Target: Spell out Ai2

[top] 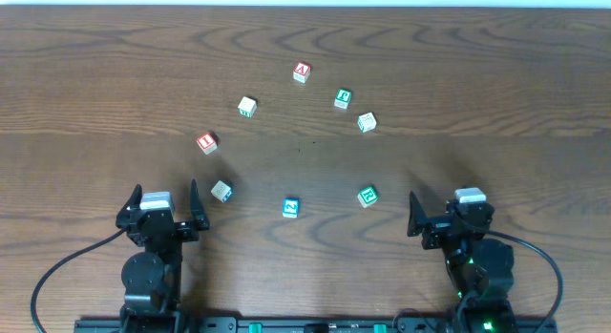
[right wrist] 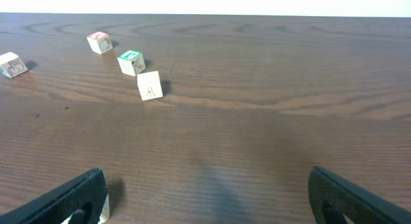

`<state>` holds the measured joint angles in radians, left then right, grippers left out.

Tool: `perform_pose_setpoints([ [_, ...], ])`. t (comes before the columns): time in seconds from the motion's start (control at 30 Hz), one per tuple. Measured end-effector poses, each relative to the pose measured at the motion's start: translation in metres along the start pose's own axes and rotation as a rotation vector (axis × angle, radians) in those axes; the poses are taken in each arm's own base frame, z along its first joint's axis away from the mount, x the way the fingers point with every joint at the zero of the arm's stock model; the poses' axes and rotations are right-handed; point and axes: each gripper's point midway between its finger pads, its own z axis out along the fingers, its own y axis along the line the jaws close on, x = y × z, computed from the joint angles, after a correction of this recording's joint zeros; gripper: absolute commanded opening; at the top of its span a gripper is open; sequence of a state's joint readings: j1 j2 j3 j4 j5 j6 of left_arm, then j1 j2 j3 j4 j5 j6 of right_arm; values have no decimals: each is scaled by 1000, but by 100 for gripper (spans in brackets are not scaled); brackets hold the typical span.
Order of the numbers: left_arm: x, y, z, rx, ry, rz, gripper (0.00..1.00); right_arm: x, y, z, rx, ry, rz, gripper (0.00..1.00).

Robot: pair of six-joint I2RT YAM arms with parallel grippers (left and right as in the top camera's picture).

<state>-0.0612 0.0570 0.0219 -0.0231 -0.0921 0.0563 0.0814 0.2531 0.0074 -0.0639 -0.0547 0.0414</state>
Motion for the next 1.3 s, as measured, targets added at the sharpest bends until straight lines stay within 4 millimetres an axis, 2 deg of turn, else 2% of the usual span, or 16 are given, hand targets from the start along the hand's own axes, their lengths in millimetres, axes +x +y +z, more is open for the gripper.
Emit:
perform_pose_setpoints([
  [0.4, -1, 0, 0, -1, -6, -1, 95, -1, -1, 0, 6, -2, -1, 99],
  [0.47, -4, 0, 0, -1, -18, -2, 95, -5, -4, 0, 24, -20, -2, 99],
  [0.53, -11, 0, 0, 1, -49, -6, 95, -18, -8, -1, 47, -74, -3, 99],
  [0.63, -41, -5, -3, 29, -176, -23, 95, -35, -8, -3, 47, -145, -4, 99],
  [0.73, -69, -12, -10, 74, -285, -33, 96, -33, -6, -3, 36, -122, 28, 99],
  [0.8, -74, -15, -12, 97, -281, -36, 95, -31, -5, -4, 33, -86, 56, 99],
  [0.87, -90, -17, -19, 111, -284, -39, 95, -37, -4, -10, 30, -49, 84, 99],
  [1.0, -150, -14, -53, 124, -306, -46, 95, -86, -2, -40, 41, -38, 112, 99],
  [1.07, -186, -10, -80, 121, -346, -58, 95, -109, -6, -59, 76, -46, 129, 99],
  [1.13, -210, -4, -103, 108, -349, -74, 95, -126, -14, -81, 135, -45, 160, 99],
  [1.23, -223, 3, -120, 83, -266, -104, 95, -144, -23, -110, 201, -40, 199, 99],
  [1.3, -221, 5, -120, 69, -156, -122, 95, -151, -26, -122, 224, -25, 212, 99],
])
